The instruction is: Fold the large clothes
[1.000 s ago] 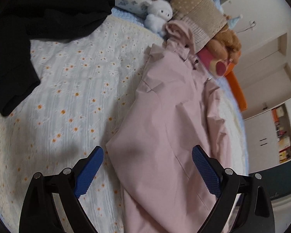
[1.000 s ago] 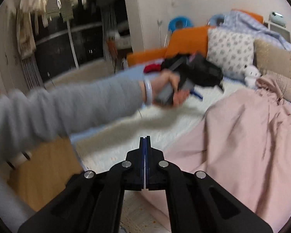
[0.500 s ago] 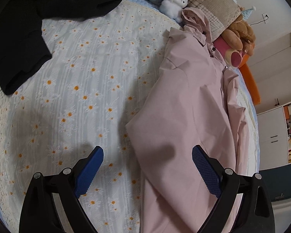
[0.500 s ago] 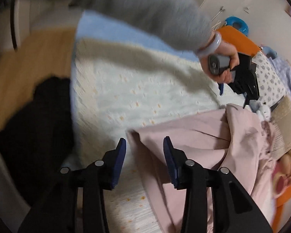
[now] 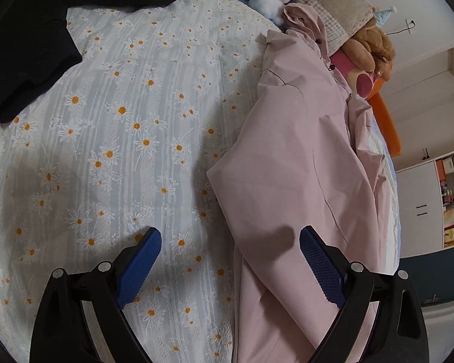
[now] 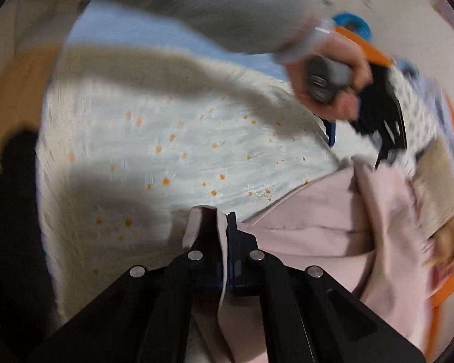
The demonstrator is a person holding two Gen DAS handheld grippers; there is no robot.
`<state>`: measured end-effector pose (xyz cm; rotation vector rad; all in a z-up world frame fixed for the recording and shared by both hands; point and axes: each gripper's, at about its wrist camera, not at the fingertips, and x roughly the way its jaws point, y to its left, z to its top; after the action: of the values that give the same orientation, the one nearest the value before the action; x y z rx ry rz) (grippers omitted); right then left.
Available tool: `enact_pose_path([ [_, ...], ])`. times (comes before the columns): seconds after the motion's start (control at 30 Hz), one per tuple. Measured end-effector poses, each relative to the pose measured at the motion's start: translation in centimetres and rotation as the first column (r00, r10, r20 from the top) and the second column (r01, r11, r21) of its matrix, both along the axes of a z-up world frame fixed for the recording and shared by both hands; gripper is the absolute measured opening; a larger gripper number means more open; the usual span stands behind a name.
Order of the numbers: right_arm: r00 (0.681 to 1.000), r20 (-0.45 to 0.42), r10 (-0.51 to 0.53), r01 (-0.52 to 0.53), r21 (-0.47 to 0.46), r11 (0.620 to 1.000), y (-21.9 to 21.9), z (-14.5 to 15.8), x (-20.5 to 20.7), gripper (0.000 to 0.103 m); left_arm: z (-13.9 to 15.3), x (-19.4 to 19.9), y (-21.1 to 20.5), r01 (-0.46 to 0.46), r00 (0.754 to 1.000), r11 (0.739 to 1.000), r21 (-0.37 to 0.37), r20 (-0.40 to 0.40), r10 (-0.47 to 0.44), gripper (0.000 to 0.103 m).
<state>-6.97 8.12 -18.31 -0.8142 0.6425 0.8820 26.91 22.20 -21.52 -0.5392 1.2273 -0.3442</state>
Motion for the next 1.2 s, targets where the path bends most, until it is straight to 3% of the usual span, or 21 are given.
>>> enact_pose_path([
  [0.07,0.994,-0.097,-0.048,0.063,0.157,0.986,-2.1,2.6,1.6,0.002,0.4,-0.1,0.1,0.010,1.000,1.000,0.017,0.007,-0.010,0.094],
  [0.13,0.992,-0.099,-0.073,0.095,0.237,0.967,-3.7,4.8,2.3,0.002,0.6,-0.1,0.3,0.013,1.000,1.000,0.021,0.007,-0.013,0.094],
  [0.33,0.994,-0.070,-0.088,0.105,0.290,0.951,-5.0,8.3,3.1,0.002,1.0,0.5,-0.7,0.031,0.999,0.999,-0.038,-0.009,-0.032,0.094],
  [0.47,0.989,-0.101,-0.107,0.137,0.369,0.919,-6.9,10.6,3.1,0.002,0.2,0.3,-1.6,0.064,0.997,0.998,-0.006,-0.053,-0.064,0.094],
  [0.8,0.957,-0.265,-0.120,0.258,0.580,0.772,-14.9,15.7,5.9,0.002,0.6,-1.6,-0.1,0.063,0.995,0.998,-0.021,-0.079,-0.065,0.094],
  [0.93,0.958,-0.268,-0.105,0.251,0.601,0.759,-15.7,16.7,5.9,0.002,0.1,-1.2,-0.5,0.033,0.997,0.996,-0.077,-0.073,-0.038,0.094],
  [1.1,0.956,-0.283,-0.080,0.240,0.591,0.770,-14.8,16.2,5.3,0.002,0.3,0.8,-1.5,-0.027,0.999,0.976,-0.216,-0.041,0.018,0.094],
  [1.13,0.954,-0.291,-0.079,0.244,0.591,0.769,-14.7,15.9,5.3,0.002,0.5,1.4,-1.9,-0.035,0.999,0.973,-0.229,-0.030,0.029,0.088],
  [1.17,0.954,-0.290,-0.082,0.245,0.590,0.769,-14.6,15.7,5.3,0.002,0.7,1.8,-2.4,-0.039,0.999,0.975,-0.221,-0.021,0.035,0.061],
  [1.2,0.951,-0.298,-0.080,0.250,0.594,0.764,-14.5,15.4,5.2,0.002,0.8,2.2,-2.9,-0.049,0.999,0.982,-0.184,-0.021,0.046,0.045],
])
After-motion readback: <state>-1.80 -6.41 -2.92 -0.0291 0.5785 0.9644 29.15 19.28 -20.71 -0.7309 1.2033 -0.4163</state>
